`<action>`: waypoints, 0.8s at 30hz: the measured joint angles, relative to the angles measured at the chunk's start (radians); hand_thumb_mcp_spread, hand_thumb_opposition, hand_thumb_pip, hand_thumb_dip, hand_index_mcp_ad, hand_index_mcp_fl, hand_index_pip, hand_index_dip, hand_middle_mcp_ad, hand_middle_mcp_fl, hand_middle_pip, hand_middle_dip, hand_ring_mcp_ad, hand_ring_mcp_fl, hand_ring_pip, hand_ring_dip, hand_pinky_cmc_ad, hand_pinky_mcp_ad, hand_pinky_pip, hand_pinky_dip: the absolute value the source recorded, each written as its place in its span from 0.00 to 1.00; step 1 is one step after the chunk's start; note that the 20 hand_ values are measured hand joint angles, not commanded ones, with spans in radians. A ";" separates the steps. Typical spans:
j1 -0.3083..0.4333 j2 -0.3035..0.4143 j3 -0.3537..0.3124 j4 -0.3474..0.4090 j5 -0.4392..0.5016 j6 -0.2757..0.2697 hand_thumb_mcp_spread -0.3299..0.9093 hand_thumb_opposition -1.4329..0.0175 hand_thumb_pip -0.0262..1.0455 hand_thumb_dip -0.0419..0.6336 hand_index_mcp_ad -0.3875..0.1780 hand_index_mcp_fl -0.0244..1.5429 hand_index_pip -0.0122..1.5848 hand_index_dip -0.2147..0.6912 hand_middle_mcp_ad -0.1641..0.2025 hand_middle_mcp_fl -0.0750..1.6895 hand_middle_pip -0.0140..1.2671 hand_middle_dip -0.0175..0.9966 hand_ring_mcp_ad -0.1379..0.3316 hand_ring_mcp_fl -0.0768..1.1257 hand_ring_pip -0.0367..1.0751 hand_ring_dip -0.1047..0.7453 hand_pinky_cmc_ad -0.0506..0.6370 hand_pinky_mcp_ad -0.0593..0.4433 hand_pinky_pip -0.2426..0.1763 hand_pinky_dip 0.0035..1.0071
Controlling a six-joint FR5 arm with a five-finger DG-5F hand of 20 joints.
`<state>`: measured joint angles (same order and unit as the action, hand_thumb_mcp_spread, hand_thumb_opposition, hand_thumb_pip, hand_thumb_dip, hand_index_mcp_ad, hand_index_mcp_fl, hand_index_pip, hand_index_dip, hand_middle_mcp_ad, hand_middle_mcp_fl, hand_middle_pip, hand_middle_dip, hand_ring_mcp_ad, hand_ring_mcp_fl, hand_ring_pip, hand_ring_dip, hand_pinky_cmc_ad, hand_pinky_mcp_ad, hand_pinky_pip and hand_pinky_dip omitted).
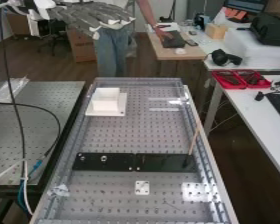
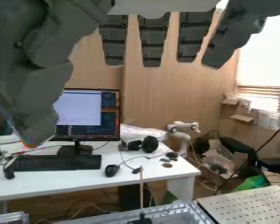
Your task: Grab the bearing and place it in the white container
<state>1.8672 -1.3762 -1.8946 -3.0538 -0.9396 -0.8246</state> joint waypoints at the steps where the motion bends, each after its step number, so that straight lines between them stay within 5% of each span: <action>1: -0.015 -0.010 0.011 -0.007 -0.021 0.008 0.45 0.48 0.51 0.34 0.46 0.05 0.12 0.37 0.63 0.06 0.12 0.17 0.62 0.08 0.11 0.12 0.52 0.48 0.37 0.26; 9: -0.067 -0.047 0.049 -0.021 -0.105 0.041 0.45 0.51 0.43 0.25 0.47 0.05 0.10 0.38 0.62 0.05 0.11 0.17 0.62 0.08 0.11 0.12 0.52 0.51 0.37 0.26; 24: -0.078 -0.069 0.062 -0.029 -0.126 0.054 0.45 0.51 0.43 0.22 0.46 0.06 0.09 0.38 0.63 0.06 0.11 0.17 0.63 0.08 0.12 0.13 0.52 0.52 0.37 0.26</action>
<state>1.7892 -1.4455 -1.8326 -3.0826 -1.0657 -0.7704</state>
